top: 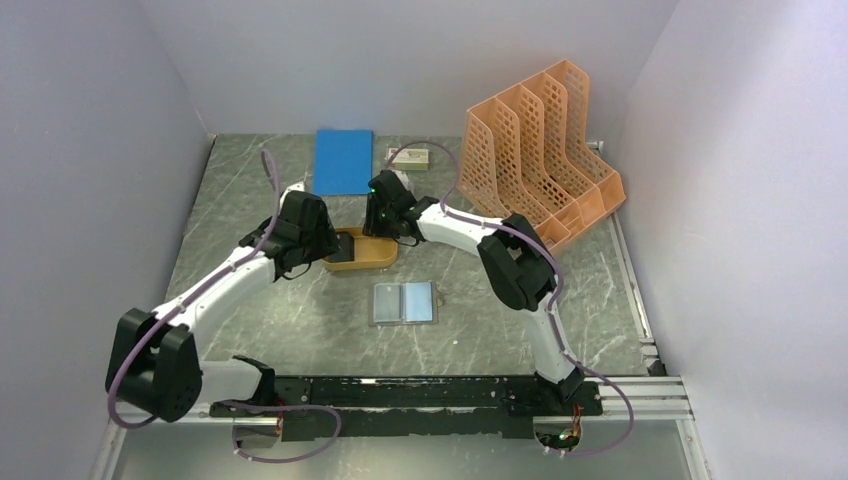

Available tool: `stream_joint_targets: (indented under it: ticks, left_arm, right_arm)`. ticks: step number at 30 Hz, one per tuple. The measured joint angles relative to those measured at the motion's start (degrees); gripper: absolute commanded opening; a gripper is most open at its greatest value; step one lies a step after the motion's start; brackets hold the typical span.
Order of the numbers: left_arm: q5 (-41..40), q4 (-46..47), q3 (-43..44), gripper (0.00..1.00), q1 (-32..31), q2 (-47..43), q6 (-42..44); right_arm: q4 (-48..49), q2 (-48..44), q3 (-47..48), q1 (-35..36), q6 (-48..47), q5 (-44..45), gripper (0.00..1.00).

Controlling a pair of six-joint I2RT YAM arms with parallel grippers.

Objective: Put the credit cards into the card holder
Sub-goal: Adjust the storage box at the center of the board, then pick up the credit card from the storage box.

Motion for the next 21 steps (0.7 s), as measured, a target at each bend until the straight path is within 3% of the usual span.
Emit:
stream_joint_targets:
  ticks: [4,6,12,21]
  left_arm:
    - [1.1,2.1,0.0,0.45,1.0,4.4,0.6]
    - [1.3,2.6,0.3,0.43,1.8,6.4,1.0]
    - [3.6,4.9,1.3,0.45,3.8,9.0,1.5]
    - [5.2,7.8,4.4,0.56,3.9,13.0,2.0]
  right_arm:
    - [2.8,-0.5,-2.0,0.3,-0.6,-4.0,0.5]
    - [3.7,-0.5,-2.5,0.7,-0.5,-5.6,0.53]
    - [6.9,-0.5,-2.7,1.6,1.0,-9.9,0.67]
    - [9.6,-0.5,-4.5,1.7,3.2,-11.1,0.69]
